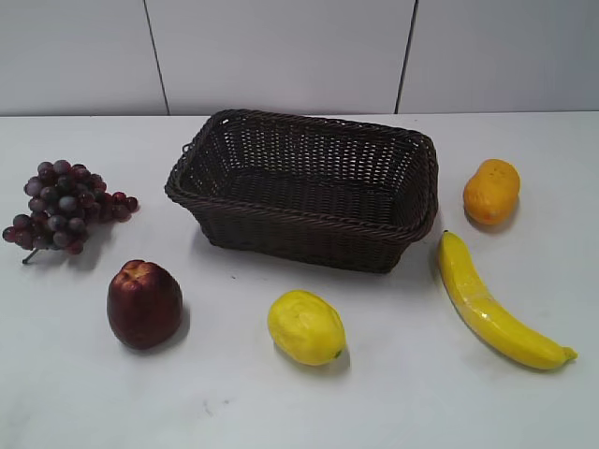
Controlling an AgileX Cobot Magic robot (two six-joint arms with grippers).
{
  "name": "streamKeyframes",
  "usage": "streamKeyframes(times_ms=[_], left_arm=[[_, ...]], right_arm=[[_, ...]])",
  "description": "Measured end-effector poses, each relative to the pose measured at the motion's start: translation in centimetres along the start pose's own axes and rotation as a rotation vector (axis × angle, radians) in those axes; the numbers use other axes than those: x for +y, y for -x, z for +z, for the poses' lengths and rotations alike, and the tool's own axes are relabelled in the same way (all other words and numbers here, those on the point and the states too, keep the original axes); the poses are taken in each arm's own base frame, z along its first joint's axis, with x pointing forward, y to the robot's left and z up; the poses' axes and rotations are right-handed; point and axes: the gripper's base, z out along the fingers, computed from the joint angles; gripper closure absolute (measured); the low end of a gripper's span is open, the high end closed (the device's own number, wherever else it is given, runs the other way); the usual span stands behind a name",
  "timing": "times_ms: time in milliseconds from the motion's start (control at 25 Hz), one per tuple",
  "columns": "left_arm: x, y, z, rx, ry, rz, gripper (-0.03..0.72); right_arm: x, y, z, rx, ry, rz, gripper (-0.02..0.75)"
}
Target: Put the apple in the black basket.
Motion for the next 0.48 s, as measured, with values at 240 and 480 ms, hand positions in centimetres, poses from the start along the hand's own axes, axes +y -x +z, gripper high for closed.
streamKeyframes(times_ms=[240,480], left_arm=[[0.0,0.0,0.0,0.0,0.0,0.0,0.076],[0.0,0.0,0.0,0.0,0.0,0.0,0.087]], right_arm=[[0.0,0.0,0.0,0.0,0.0,0.0,0.15],[0.0,0.0,0.0,0.0,0.0,0.0,0.148]])
